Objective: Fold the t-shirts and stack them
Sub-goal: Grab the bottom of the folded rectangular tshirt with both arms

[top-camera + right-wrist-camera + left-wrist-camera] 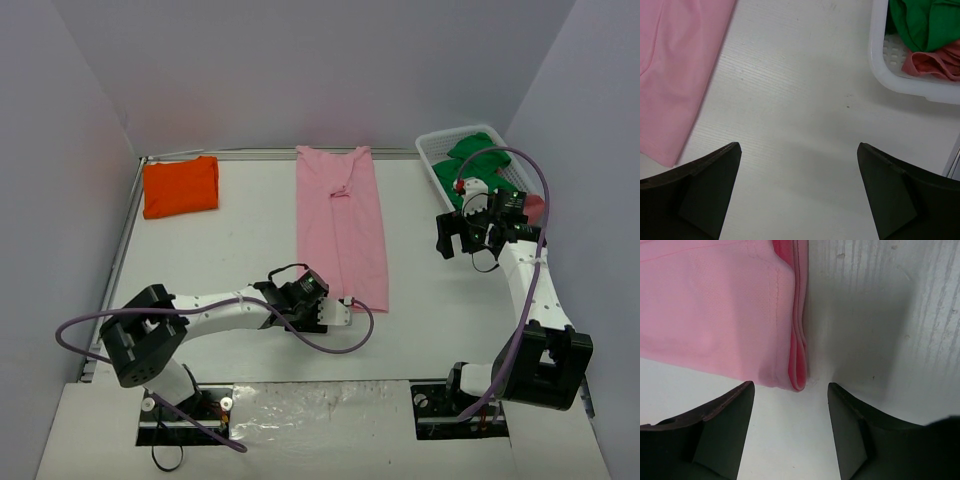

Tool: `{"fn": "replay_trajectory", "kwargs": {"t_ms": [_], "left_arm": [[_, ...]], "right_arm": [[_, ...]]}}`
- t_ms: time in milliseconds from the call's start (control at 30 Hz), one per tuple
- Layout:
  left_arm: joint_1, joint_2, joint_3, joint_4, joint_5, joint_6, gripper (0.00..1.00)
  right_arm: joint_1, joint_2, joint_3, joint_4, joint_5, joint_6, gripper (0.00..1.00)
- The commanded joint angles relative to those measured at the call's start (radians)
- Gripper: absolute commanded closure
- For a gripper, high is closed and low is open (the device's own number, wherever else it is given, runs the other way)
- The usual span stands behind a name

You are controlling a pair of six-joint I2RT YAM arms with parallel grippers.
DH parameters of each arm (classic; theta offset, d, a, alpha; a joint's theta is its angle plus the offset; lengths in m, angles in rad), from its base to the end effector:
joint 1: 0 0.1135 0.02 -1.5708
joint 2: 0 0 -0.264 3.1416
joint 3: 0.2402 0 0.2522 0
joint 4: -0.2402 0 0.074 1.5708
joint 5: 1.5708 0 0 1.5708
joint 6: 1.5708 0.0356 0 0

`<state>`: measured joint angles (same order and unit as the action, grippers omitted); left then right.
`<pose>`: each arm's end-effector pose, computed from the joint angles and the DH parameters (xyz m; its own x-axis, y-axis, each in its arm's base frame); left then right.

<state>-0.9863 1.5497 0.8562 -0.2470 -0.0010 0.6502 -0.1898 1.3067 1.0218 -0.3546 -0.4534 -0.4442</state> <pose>0.1687 -0.2550 0.1785 0.1499 0.8706 -0.4686 0.9334 0.0317 0.3574 0.2859 -0.0390 0.2938 -0.4538 -0.3062 -0.8369 -0.4104 0.9054 -0.1088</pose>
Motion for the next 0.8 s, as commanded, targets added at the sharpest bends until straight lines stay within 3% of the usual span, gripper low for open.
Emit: {"fn": "replay_trajectory", "kwargs": {"t_ms": [0, 600, 733, 767], "left_arm": [[0.0, 0.007, 0.017, 0.009, -0.013, -0.015, 0.41], [0.001, 0.059, 0.027, 0.025, -0.037, -0.015, 0.65], [0.003, 0.073, 0.027, 0.023, -0.044, -0.015, 0.78], [0.003, 0.076, 0.029, 0.025, -0.044, -0.015, 0.85]], "right_arm": [[0.007, 0.005, -0.011, -0.001, 0.001, -0.008, 0.02], [0.018, 0.012, -0.015, -0.003, 0.016, -0.016, 0.02], [0.02, 0.012, -0.015, -0.004, 0.018, -0.017, 0.02], [0.021, 0.012, -0.015, -0.004, 0.019, -0.017, 0.02]]}}
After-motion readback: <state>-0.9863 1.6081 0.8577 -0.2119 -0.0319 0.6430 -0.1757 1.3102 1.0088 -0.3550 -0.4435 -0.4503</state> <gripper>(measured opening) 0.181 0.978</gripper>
